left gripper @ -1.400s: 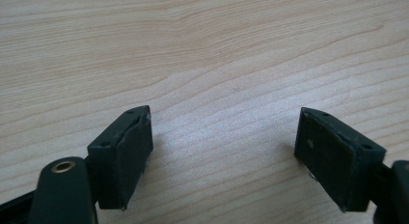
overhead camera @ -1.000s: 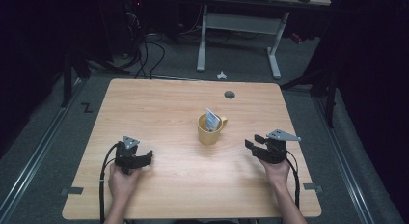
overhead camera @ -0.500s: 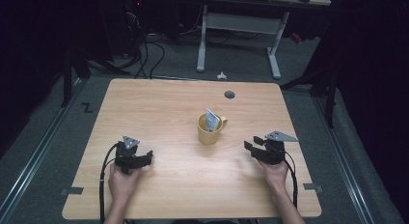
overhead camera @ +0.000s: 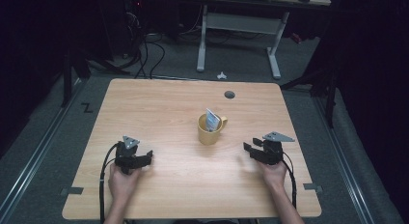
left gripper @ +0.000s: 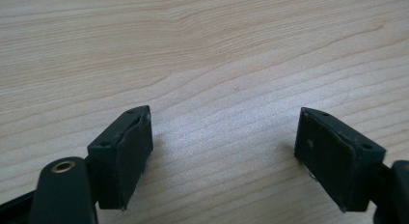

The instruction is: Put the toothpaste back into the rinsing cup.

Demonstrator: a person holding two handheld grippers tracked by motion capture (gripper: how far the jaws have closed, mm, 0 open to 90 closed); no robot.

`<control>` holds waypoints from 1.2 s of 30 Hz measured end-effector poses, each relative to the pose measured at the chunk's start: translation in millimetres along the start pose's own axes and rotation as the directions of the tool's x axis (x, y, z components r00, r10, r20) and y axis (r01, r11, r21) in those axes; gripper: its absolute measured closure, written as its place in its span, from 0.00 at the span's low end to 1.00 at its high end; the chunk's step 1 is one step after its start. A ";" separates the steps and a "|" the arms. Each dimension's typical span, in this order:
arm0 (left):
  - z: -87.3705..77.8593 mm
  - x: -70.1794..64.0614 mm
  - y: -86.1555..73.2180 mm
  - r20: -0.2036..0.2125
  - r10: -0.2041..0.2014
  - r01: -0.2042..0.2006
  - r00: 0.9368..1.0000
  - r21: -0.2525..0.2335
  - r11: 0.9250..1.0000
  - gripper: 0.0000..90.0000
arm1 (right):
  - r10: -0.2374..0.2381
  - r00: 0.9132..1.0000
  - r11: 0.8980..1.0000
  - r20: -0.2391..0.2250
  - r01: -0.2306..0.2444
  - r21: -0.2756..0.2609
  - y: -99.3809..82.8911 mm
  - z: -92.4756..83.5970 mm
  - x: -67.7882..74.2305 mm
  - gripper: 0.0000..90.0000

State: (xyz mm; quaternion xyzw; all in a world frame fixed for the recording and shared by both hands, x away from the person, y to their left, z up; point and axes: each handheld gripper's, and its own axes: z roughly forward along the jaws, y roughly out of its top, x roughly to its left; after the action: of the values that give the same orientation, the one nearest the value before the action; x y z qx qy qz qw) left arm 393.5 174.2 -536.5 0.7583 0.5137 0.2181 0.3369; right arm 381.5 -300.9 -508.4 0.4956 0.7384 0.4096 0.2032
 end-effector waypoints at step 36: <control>-0.1 0.0 -0.2 0.000 -0.001 0.001 1.000 -0.001 1.000 0.24 | -0.092 0.991 0.989 0.095 0.080 0.128 -7.7 28.1 4.3 0.49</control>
State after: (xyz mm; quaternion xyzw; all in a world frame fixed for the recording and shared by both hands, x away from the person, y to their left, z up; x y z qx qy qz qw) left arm 393.3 174.2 -536.6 0.7581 0.5138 0.2179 0.3372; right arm 395.1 -287.1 -530.5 0.4949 0.7719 0.3283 0.2267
